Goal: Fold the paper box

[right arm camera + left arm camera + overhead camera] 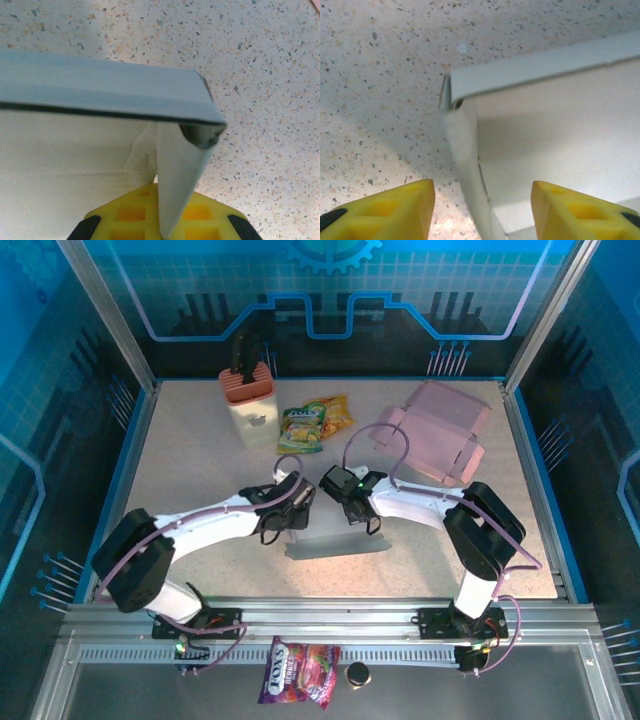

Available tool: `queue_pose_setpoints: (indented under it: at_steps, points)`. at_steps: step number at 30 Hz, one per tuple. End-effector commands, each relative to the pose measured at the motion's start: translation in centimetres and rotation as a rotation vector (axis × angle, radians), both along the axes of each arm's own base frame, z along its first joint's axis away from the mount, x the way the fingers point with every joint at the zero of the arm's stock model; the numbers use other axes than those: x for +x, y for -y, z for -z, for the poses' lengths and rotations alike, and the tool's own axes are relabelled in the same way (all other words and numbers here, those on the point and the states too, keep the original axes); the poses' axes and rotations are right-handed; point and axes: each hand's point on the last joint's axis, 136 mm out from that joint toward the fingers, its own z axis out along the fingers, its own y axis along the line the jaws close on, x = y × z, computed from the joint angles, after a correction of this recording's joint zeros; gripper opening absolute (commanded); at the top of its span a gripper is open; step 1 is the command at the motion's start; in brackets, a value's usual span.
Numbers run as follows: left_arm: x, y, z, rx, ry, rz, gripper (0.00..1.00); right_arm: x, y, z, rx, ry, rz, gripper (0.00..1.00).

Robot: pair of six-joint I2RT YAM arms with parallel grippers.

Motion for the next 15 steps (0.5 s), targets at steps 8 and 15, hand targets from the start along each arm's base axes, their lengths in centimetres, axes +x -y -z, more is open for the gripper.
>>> queue_pose_setpoints:
  at_steps: [8,15]
  points:
    - [-1.3,0.5,-0.3,-0.115,-0.031,0.050,0.54,0.5,0.2,-1.0,-0.013,0.025,0.029,0.00]
    - [1.2,-0.5,-6.8,-0.178,0.075,-0.097,0.54,0.5,3.6,-0.5,-0.129,-0.068,0.238,0.00]
